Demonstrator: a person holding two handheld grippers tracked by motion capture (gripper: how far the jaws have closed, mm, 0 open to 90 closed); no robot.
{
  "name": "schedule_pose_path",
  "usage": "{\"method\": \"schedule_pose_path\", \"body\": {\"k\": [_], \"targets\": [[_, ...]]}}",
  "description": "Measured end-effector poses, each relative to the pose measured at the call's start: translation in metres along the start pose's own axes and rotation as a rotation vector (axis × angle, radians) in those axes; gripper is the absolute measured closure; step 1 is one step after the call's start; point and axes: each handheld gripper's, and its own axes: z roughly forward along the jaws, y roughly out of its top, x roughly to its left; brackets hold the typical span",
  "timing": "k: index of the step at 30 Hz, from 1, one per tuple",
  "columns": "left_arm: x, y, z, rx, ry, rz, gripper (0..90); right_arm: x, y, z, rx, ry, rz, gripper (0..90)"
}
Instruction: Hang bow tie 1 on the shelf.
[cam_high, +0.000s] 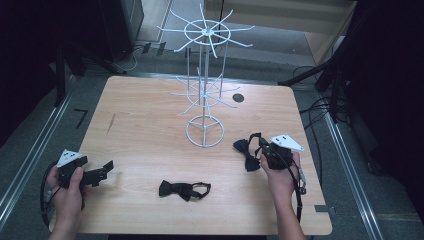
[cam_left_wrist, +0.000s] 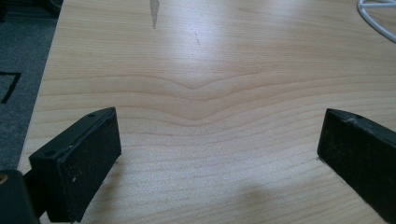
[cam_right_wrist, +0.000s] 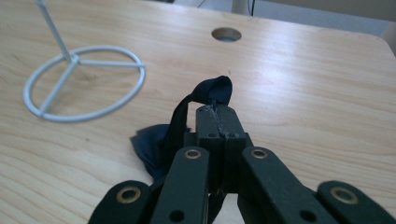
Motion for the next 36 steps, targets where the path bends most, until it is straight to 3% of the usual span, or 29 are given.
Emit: {"method": "schedule_pose_path", "body": {"k": [9,16,36], "targets": [[0.000,0.000,0.000,0.002,-0.001,-0.003,0.0,0.003,0.011,-0.004,-0.006,0.066,-0.006,90.0],[0.000,0.000,0.000,0.002,-0.001,-0.004,0.0,0.008,0.019,-0.009,-0.037,0.069,-0.048,90.0],[0.000,0.000,0.000,0.002,-0.003,-0.004,0.0,0.027,0.046,-0.027,-0.104,0.103,-0.092,90.0]]}}
